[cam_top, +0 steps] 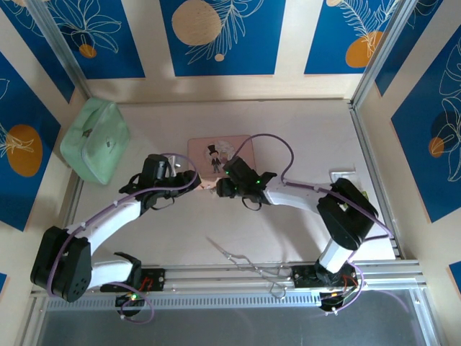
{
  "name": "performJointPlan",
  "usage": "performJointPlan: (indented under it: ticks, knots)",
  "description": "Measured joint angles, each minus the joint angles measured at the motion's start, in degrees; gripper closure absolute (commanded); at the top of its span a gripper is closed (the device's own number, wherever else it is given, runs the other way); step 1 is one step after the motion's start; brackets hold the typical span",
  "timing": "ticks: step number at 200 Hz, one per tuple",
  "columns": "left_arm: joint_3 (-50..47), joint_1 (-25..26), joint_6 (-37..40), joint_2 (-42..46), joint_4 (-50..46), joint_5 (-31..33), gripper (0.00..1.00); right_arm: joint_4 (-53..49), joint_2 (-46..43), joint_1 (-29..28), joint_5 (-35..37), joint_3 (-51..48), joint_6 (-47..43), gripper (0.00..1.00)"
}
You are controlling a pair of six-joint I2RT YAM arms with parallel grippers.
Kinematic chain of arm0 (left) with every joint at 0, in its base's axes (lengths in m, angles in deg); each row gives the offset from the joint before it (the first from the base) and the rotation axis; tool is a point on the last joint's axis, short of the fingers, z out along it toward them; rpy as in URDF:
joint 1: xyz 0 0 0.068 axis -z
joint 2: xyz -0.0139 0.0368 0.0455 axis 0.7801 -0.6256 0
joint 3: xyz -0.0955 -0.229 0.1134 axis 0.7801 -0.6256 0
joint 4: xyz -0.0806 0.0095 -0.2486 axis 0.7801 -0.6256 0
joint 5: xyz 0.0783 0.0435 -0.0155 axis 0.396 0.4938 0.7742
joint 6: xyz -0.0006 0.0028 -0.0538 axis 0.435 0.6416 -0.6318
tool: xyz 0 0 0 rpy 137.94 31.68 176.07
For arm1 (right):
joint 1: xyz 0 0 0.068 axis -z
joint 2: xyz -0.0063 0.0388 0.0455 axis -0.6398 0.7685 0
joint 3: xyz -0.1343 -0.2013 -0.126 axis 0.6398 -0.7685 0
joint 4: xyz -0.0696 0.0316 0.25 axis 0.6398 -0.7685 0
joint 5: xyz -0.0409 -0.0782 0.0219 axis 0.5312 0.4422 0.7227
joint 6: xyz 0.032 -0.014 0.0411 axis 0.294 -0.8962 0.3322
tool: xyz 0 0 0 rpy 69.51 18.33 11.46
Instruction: Unlock the padlock with the key
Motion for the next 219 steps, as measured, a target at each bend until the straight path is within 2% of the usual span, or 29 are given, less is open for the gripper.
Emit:
performJointPlan:
  ticks: [51, 117, 172, 219]
  knots:
    - [0.33, 0.0, 0.02, 0.0, -0.09, 0.0, 0.47, 0.13, 7.23, -1.81, 3.06, 2.75, -1.01, 0.47]
    - [0.35, 0.0, 0.48, -0.15, -0.26, 0.0, 0.47, 4.31, 7.58, -1.86, 4.63, 2.43, -0.74, 0.46]
    - [3.63, 0.0, 2.21, -0.92, -1.01, 0.13, 0.36, 8.46, 5.79, -1.79, 2.95, -2.36, 0.28, 0.39]
    - [5.51, 0.0, 4.07, -1.86, -2.19, 0.9, 0.36, 10.8, 4.81, -1.36, 1.88, -2.91, 1.79, 0.38]
